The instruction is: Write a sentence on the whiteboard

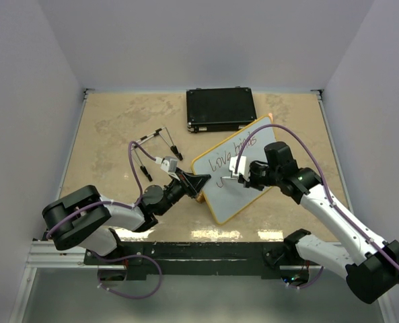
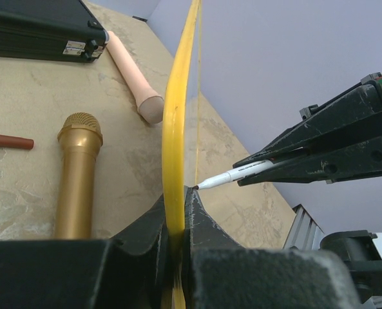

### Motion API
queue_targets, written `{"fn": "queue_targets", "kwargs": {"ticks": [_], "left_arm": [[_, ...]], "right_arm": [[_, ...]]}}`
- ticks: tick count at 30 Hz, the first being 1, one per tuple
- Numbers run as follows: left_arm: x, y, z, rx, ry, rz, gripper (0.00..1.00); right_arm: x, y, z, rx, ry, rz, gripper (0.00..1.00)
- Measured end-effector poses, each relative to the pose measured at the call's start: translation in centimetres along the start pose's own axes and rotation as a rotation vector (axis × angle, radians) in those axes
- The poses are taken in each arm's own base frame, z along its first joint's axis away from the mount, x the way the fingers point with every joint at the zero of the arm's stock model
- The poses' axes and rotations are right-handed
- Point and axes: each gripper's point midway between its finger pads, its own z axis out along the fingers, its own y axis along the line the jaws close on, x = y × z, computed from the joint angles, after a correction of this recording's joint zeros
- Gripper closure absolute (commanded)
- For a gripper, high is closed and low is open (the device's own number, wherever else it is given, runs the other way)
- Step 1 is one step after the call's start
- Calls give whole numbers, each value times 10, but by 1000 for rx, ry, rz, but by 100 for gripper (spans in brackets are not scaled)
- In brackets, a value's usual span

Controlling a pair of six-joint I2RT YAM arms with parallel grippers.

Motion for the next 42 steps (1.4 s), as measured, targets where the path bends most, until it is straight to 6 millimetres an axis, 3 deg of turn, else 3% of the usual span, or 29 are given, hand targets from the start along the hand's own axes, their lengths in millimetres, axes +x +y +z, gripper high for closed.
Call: {"fn": "queue_targets", "kwargs": {"ticks": [13,32,38,42], "left_arm": [[0,0,0,0,0,1,100],[0,0,0,0,0,4,100],[0,0,0,0,0,4,100],[0,0,0,0,0,4,100]], "right_arm": [[2,2,0,-8,9,-3,100],[26,16,-1,-40,93,9,100],[21,14,-10,-18,60,8,100],[13,2,-23,39,16,13,100]]}}
